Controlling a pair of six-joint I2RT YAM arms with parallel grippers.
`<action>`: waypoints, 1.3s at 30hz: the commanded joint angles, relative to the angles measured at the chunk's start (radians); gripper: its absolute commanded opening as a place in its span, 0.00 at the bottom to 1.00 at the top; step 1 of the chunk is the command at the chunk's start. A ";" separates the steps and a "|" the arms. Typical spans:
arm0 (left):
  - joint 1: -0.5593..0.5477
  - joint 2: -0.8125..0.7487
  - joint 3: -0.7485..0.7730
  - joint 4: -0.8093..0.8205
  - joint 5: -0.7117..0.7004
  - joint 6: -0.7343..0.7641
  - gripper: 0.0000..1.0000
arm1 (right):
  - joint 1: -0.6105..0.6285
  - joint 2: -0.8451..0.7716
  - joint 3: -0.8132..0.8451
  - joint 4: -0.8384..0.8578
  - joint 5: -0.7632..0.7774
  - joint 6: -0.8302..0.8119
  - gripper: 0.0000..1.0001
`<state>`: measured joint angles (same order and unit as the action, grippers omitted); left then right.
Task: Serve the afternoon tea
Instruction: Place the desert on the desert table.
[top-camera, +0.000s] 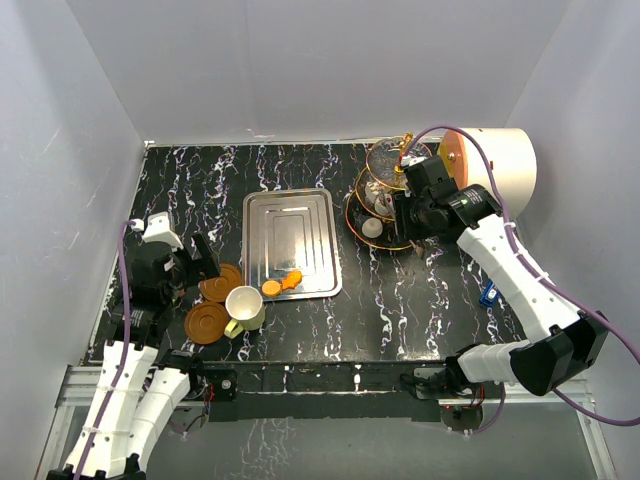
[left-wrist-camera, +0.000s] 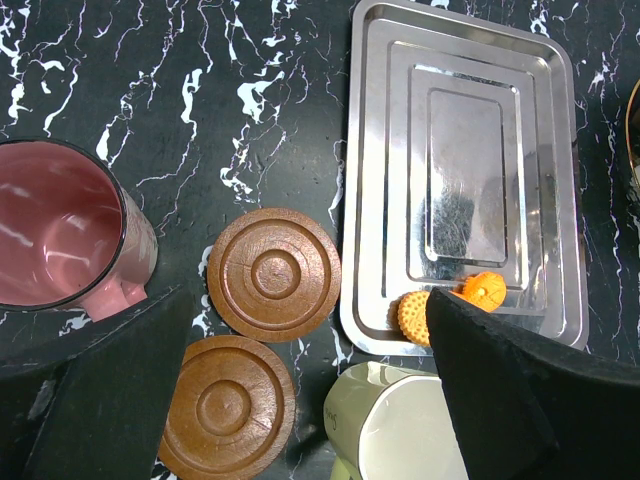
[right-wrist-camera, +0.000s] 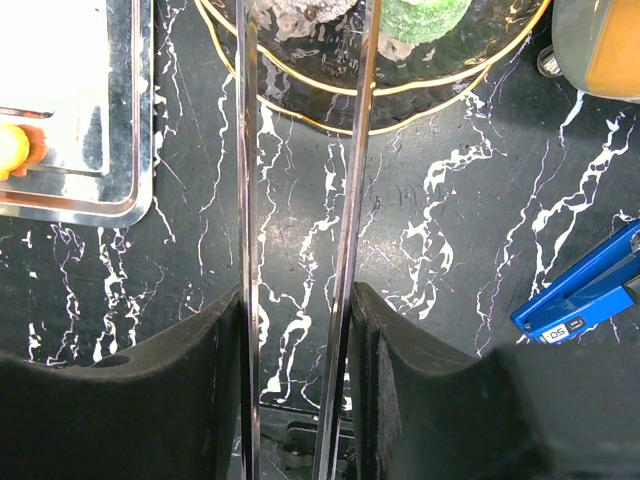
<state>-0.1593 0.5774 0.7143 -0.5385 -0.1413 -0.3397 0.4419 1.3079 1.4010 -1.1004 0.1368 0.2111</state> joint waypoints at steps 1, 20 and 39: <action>-0.002 0.004 0.024 0.008 0.012 0.010 0.99 | -0.007 -0.030 0.040 0.014 0.003 0.002 0.37; -0.002 0.010 0.024 0.009 0.015 0.010 0.99 | -0.007 -0.049 -0.056 0.007 0.002 0.062 0.28; -0.002 0.004 0.022 0.010 0.016 0.012 0.99 | -0.009 -0.064 0.049 -0.010 -0.029 0.060 0.32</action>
<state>-0.1593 0.5865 0.7143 -0.5316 -0.1375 -0.3397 0.4370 1.2568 1.3735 -1.1271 0.0872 0.2707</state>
